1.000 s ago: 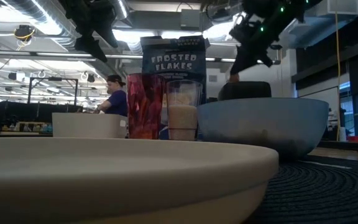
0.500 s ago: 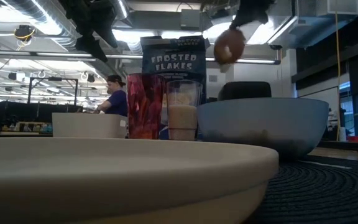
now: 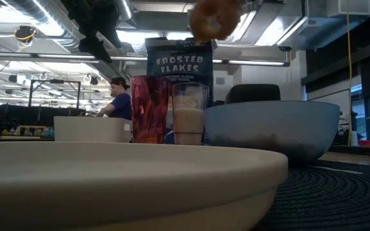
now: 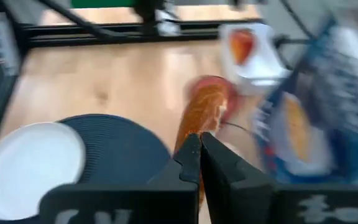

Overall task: Arrange a breakfast setting
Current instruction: Put the bagel on the white plate

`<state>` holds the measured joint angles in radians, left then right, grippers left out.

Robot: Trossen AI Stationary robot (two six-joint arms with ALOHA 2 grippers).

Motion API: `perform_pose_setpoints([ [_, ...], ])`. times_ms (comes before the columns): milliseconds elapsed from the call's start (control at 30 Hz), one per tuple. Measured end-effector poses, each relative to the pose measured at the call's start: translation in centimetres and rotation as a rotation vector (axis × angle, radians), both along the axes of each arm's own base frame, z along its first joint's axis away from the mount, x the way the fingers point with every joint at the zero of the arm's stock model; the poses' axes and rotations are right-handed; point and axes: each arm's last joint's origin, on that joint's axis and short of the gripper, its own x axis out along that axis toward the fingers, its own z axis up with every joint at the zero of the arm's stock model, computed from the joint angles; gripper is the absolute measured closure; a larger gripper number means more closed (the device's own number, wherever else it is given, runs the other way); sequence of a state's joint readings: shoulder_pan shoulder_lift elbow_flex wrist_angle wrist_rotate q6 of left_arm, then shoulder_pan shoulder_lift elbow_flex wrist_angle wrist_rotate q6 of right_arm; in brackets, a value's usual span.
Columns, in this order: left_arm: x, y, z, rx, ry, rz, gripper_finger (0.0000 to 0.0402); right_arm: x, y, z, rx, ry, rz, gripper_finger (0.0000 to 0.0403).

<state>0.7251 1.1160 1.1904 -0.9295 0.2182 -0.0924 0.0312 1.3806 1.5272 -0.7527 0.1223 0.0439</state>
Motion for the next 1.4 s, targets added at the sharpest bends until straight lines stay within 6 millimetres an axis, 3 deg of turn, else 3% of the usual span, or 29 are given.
perform_pose_setpoints([
  [233, 0.0, 0.0, 0.0, -0.009, -0.006, -0.002, 0.0047, 3.4, 5.4, -2.3, 0.019, 0.0, 0.219, 0.0401],
  [500, 0.0, -0.1, 0.0, -0.078, -0.035, 0.043, 0.0047, 5.1, 11.0, -3.6, 0.024, -0.077, 0.489, 0.0401],
  [667, 0.1, -0.2, 0.0, -0.101, -0.045, 0.054, 0.0047, 5.7, 13.9, -5.5, -0.029, -0.047, 0.595, 0.0401],
  [967, 0.6, -1.3, 0.0, -0.13, -0.043, -0.008, 0.0047, 7.4, 18.1, -9.3, -0.054, -0.02, 0.684, 0.0401],
  [1133, 0.5, -2.1, -0.4, -0.145, 0.007, -0.1, 0.0047, 8.5, 20.2, -12.8, -0.089, 0.045, 0.69, 0.0401],
  [1400, 0.3, -2.5, -0.7, -0.144, 0.061, -0.144, 0.0047, 9.9, 21.5, -17.1, -0.144, 0.111, 0.655, 0.0401],
])
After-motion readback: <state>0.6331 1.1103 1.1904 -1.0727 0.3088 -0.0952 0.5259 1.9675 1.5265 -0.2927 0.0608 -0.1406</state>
